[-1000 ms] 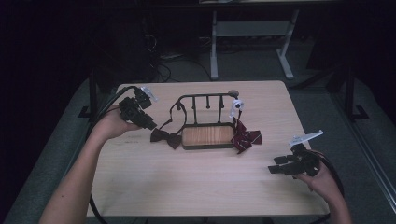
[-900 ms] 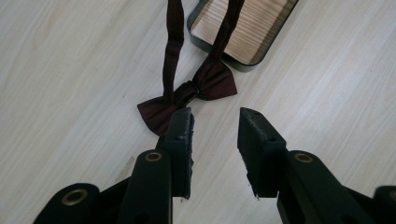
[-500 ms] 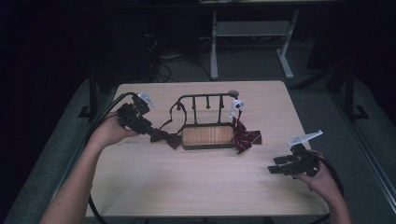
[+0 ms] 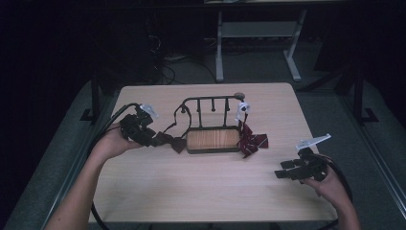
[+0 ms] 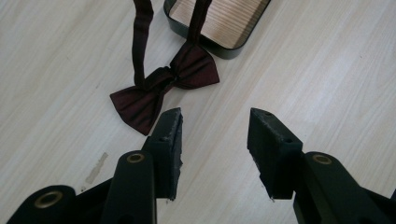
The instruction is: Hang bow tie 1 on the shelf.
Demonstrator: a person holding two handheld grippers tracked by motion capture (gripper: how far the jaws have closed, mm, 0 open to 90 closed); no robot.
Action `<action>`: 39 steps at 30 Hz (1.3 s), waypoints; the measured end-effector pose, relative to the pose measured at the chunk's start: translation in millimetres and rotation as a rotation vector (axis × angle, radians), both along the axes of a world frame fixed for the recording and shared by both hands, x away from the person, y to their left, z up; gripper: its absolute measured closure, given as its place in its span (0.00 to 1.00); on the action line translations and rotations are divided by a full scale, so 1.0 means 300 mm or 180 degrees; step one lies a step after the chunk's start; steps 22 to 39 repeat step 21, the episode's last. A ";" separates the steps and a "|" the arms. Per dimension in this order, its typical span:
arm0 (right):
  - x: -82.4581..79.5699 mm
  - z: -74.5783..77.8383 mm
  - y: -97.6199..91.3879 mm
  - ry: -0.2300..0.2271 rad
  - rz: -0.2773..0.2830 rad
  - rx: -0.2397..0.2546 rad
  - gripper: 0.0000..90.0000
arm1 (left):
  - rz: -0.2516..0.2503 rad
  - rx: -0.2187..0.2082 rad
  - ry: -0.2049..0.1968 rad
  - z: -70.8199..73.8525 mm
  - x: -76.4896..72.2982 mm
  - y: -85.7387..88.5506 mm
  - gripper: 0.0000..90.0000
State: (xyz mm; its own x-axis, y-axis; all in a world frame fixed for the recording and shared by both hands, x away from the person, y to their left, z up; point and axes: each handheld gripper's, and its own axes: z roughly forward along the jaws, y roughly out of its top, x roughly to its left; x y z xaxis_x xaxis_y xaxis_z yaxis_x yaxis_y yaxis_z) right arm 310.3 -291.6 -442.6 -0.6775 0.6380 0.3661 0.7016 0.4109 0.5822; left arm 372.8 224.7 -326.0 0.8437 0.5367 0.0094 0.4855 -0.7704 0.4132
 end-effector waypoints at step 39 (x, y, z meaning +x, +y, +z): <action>0.001 0.000 0.001 -0.0019 0.0010 0.0002 0.45 | 0.0011 -0.0093 0.0011 -0.096 -0.060 0.020 0.52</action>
